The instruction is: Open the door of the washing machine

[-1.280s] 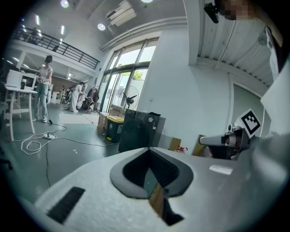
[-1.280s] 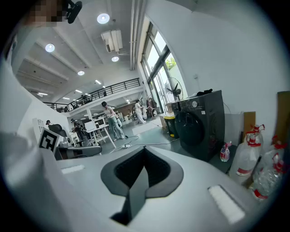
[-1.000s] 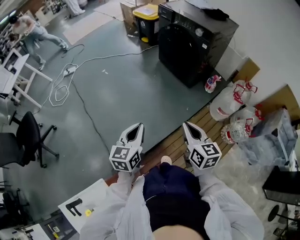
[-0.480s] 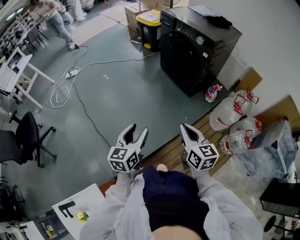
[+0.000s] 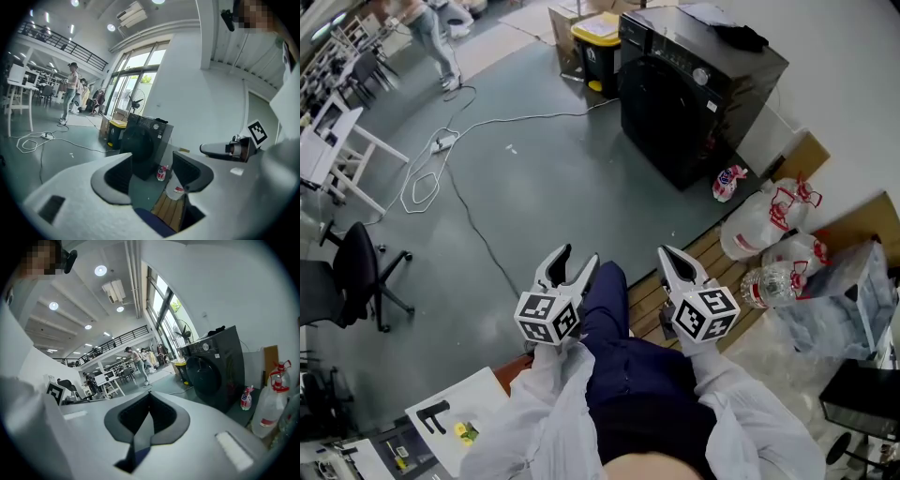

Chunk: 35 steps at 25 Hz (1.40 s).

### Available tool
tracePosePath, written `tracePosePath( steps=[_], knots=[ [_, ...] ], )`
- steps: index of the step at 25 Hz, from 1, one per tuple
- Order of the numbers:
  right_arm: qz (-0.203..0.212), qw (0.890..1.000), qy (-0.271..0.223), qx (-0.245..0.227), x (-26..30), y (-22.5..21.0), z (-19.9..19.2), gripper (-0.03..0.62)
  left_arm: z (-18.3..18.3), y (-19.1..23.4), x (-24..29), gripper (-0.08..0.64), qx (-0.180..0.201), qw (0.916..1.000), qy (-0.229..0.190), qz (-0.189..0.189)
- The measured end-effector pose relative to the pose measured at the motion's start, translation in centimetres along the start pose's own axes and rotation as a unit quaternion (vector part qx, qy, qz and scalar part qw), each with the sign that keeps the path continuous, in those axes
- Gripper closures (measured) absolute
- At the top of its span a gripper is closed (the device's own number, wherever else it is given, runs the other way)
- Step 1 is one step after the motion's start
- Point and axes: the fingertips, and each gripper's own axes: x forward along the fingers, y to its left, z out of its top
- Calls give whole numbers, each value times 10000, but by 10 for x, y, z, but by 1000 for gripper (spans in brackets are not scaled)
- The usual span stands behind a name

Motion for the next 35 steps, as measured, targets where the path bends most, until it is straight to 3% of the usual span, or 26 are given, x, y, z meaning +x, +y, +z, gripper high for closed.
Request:
tracePosePath(
  steps=[9,14,27,35],
  knots=[
    [-165,9997,37,181,59,-36,22,584,25,37,61,301,2,9999,107,-93],
    [-313,9991,8,293,113,-57,57,584,61,66,114,298,82,9990,297,-309],
    [-607,9969,54,502,262,-78,177,584,200,156,231,293,143,9955,549,-760],
    [-613,9969,171,461,302,-78,202,584,228,181,252,293,37,9946,615,-837]
  ],
)
